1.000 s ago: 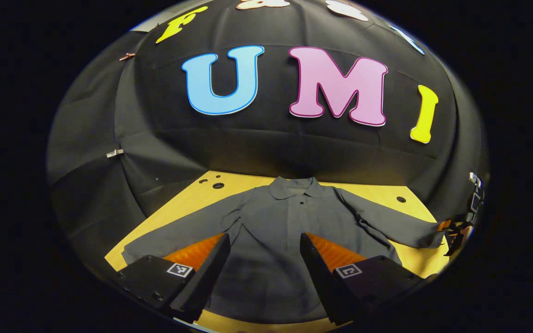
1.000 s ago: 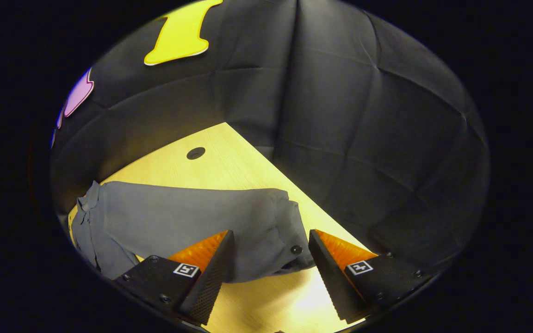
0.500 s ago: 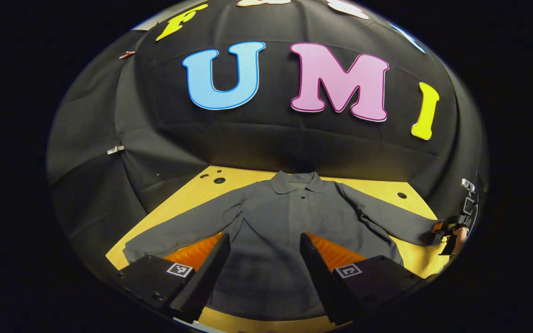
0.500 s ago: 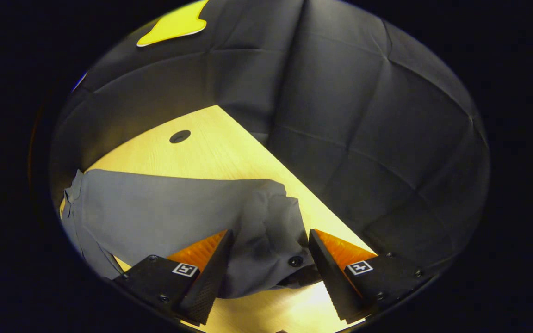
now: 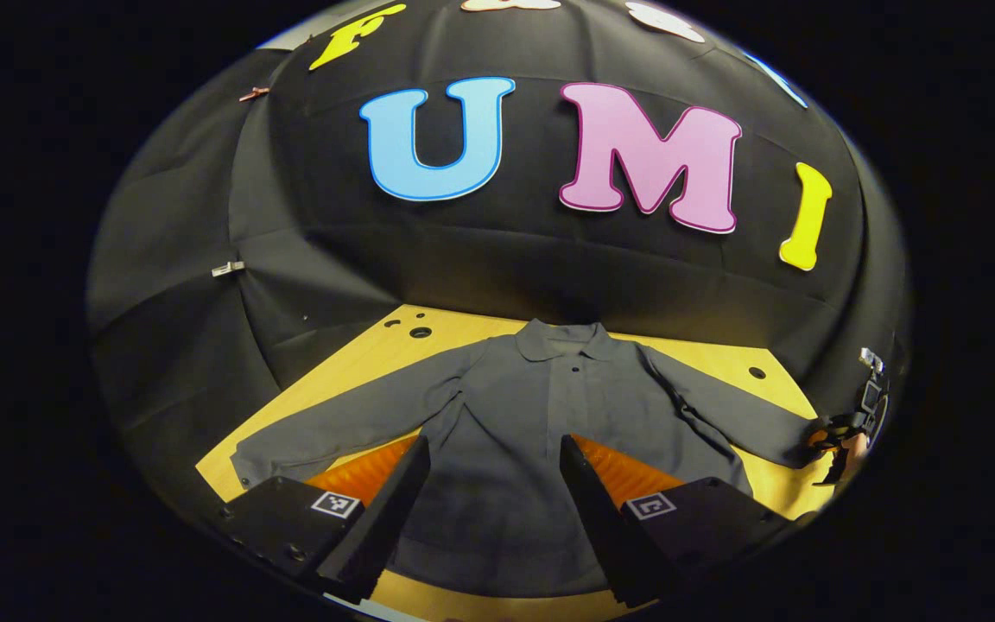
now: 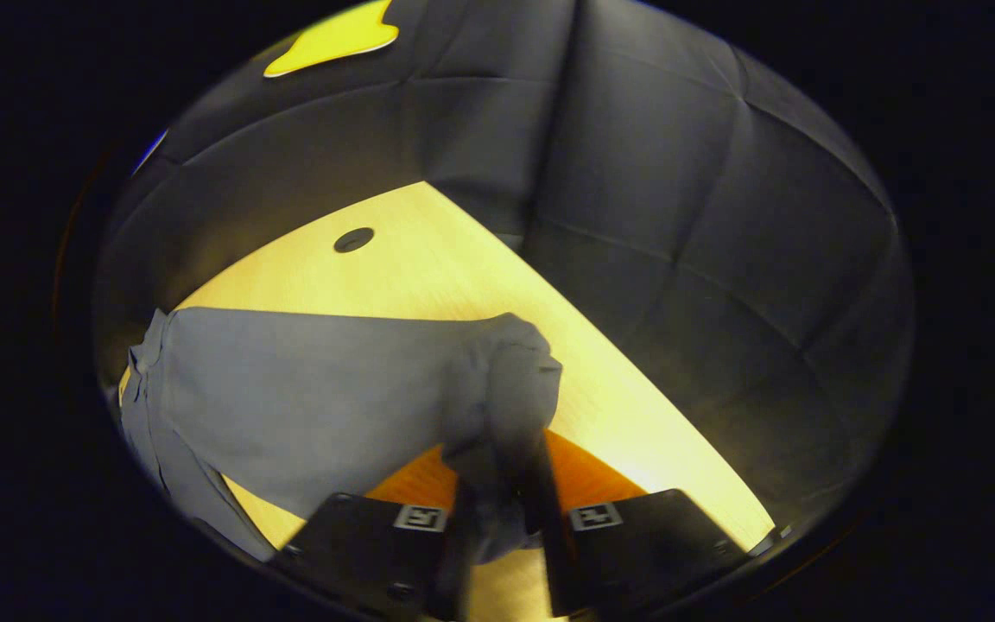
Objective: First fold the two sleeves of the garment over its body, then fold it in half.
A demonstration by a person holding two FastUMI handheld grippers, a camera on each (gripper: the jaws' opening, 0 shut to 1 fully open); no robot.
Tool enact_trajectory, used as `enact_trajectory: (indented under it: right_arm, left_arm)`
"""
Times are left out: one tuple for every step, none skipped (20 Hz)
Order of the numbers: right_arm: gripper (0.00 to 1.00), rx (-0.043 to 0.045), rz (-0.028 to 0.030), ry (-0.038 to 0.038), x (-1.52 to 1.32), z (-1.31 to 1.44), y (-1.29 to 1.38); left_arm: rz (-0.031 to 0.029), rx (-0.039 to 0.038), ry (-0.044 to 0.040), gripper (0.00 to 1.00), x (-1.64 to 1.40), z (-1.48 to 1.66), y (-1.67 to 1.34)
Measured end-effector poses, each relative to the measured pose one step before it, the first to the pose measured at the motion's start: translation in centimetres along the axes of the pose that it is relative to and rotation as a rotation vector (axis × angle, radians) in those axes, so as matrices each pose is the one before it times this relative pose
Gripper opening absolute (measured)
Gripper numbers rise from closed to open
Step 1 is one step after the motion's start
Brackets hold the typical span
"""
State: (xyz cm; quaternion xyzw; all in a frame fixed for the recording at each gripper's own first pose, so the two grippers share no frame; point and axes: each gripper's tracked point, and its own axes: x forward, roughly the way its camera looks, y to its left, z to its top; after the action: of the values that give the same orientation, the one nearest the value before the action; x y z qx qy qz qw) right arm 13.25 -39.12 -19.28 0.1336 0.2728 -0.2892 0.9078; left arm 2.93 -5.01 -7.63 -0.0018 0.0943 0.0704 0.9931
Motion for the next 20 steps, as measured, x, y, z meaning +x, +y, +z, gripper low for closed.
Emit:
enact_trajectory:
  right_arm:
    - [0.25,-0.01871,-0.00244,-0.00429,0.061,0.134,0.268]
    - [0.12,-0.01883,0.00472,0.00357,0.249,0.036,0.352]
    - [0.08,-0.00955,0.01255,-0.0016,-0.064,0.124,0.163]
    - [0.06,-0.00627,0.01633,0.00807,-0.442,-0.22,0.149]
    - [0.06,-0.02296,0.0196,-0.00409,-0.239,0.251,0.057]
    - [0.06,-0.03798,-0.00472,-0.04805,-0.408,1.129,-0.338]
    - [0.05,-0.03422,0.00365,-0.04075,-0.341,1.006,0.074]
    - [0.05,-0.02233,0.01098,-0.03309,-0.416,1.133,0.26]
    - [0.05,-0.01215,0.00615,-0.01763,-0.522,0.697,-0.007]
    - [0.06,-0.00601,0.00886,-0.00002,-0.659,0.416,0.333]
    - [0.06,-0.00311,0.00844,-0.01021,-0.595,0.444,0.301]
    - [0.06,-0.00162,0.00393,-0.01533,-0.497,0.853,0.344]
    - [0.06,0.00285,0.01226,-0.01526,-0.31,0.851,0.55]
    - [0.05,0.00209,0.01597,-0.01116,-0.611,0.706,0.774]
    - [0.06,-0.00643,0.00846,-0.01273,-0.367,0.533,0.851]
    - [0.05,-0.00941,0.00691,-0.01128,-0.425,0.576,0.641]
    - [0.05,-0.0101,0.00719,-0.01391,-0.816,0.741,0.416]
    - [0.05,-0.01123,0.00108,-0.01782,-0.578,1.021,0.488]
    - [0.05,-0.00841,0.00512,-0.01876,-0.441,1.237,0.576]
    - [0.06,-0.00376,0.00943,-0.01458,-0.422,1.207,0.7]
  left_arm:
    - [0.01352,-0.00045,0.00165,0.96,-0.017,-0.18,0.497]
    - [0.01498,-0.00785,0.00416,0.96,-0.1,-0.18,0.615]
    - [0.00585,-0.01417,0.01039,0.96,-0.144,-0.439,0.193]
    - [0.00624,-0.01317,0.00952,0.96,-0.209,-0.26,0.336]
    - [0.00879,-0.00572,0.00575,0.96,-0.149,-0.259,0.495]
    - [0.01023,0.00427,0.00308,0.96,-0.162,-0.174,0.583]
    - [0.01217,0.0117,0.00389,0.96,-0.046,-0.384,0.689]
    - [0.0174,0.0125,0.00595,0.96,-0.057,-0.356,0.817]
    - [0.01427,0.0059,0.00547,0.96,0.081,-0.396,0.759]
    - [0.0097,-0.0032,0.00823,0.96,0.059,-0.409,0.548]
    - [0.0084,-0.00802,0.00915,0.96,0.2,-0.501,0.489]
    - [0.01075,-0.00749,0.00871,0.96,0.121,-0.254,0.523]
    - [0.01133,-0.0073,0.0059,0.96,0.027,-0.31,0.547]
    - [0.00741,-0.00661,0.00168,0.96,0.034,-0.013,0.422]
    - [0.00503,-0.00541,-0.00095,0.96,0.025,0.001,0.281]
    - [0.00365,-0.00285,-0.00255,0.96,-0.042,0.103,0.334]
    - [0.00208,-0.00125,-0.0019,0.96,-0.034,-0.073,0.283]
    - [0.00122,-0.00004,-0.0009,0.96,-0.029,0.03,0.248]
    - [0.00079,0.00016,0.00111,0.96,-0.11,-0.075,0.316]
    - [-0.00112,-0.00066,0.002,0.96,-0.042,-0.059,0.281]
